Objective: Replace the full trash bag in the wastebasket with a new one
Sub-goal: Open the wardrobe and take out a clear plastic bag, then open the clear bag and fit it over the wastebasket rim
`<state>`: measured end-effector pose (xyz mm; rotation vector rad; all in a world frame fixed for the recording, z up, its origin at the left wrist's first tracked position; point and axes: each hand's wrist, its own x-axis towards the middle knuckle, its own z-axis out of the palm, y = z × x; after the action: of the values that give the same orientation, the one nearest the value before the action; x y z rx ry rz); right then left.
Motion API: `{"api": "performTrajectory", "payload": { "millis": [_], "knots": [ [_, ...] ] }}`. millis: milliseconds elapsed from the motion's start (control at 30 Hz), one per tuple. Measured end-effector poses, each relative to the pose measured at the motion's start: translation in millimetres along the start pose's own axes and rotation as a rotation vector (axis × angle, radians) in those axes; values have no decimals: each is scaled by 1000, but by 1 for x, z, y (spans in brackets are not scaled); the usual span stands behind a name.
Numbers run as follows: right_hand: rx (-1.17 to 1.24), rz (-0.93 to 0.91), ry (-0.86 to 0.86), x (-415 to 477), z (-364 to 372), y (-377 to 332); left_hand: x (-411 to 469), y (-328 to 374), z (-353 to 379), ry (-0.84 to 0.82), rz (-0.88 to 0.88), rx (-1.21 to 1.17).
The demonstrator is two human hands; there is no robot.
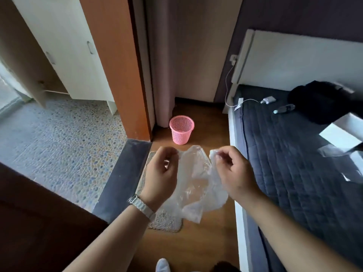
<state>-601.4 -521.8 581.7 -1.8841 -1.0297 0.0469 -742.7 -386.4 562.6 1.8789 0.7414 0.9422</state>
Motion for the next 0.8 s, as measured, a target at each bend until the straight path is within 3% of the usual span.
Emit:
{"api": "performTrajectory", "payload": {
  "millis": [100,367,567,700,800],
  "knots": [
    [-2,6,30,28,-4,12,38,-4,16,-29,49,5],
    [46,79,66,139,-19,126,158,-25,119,-72,93,97],
    [149,148,-21,236,-51,207,244,-15,211,-90,104,230],
    [177,108,-96,298,-74,246,295,-9,260,-100,218,348],
    [224,118,-94,341,-81,264,329,-5,284,-76,198,328]
  ]
}}
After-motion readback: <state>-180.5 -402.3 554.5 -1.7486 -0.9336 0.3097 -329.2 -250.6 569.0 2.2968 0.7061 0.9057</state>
